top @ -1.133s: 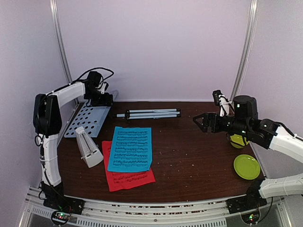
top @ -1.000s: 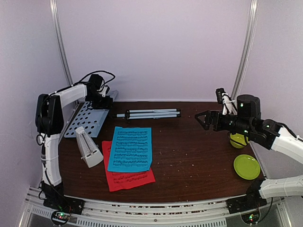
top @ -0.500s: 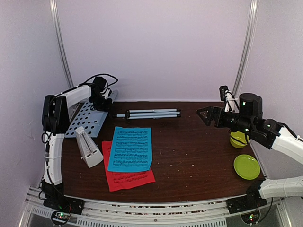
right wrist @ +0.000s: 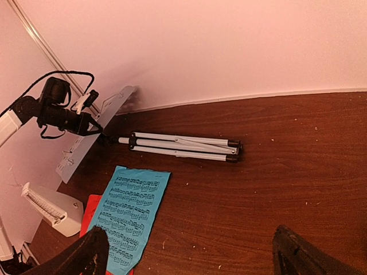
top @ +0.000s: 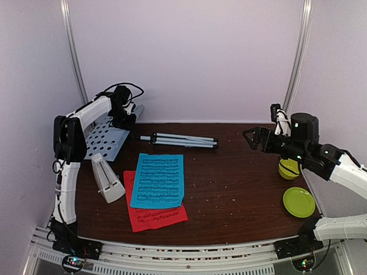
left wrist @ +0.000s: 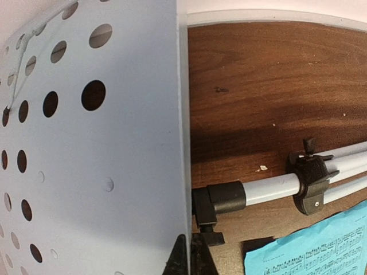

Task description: Set up the instrument practice props

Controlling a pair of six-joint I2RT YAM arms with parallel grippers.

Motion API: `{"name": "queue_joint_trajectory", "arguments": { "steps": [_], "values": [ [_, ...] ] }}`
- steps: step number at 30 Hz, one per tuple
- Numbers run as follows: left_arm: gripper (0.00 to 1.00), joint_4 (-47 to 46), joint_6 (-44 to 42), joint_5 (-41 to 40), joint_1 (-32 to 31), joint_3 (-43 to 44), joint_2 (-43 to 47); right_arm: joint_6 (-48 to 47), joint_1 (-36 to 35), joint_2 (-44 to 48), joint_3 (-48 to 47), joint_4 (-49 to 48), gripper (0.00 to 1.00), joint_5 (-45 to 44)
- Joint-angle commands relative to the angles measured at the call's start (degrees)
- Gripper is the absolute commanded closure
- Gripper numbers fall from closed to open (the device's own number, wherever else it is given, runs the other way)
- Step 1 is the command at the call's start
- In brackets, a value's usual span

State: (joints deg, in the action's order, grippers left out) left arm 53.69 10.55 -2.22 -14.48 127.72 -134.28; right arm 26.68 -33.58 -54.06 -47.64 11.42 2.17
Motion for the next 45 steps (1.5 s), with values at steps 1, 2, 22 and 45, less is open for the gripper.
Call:
{"name": "queue_joint_trajectory", "arguments": {
  "steps": [1, 2, 22, 45],
  "values": [
    [1.00, -6.4, -5.5, -4.6, -1.1, 7.1, 4.2, 1.5, 0.5, 4.2, 0.0, 0.3, 0.00, -6.3],
    [1.00, -7.5, -6.1, -4.8, -1.6, 7.2, 5.0, 1.5, 0.5, 5.0, 0.6, -0.3, 0.00, -6.5],
    [1.00, -27.6, -34.4, -13.6, -16.7, 8.4, 21.3, -2.7, 1.2, 13.7, 1.6, 1.6, 0.00, -5.9],
    [1.00, -59.8, -58.3, 2.4, -32.4, -12.7, 40.2, -1.7, 3.6, 17.8, 5.2, -3.8, 0.00, 2.2]
  ]
}}
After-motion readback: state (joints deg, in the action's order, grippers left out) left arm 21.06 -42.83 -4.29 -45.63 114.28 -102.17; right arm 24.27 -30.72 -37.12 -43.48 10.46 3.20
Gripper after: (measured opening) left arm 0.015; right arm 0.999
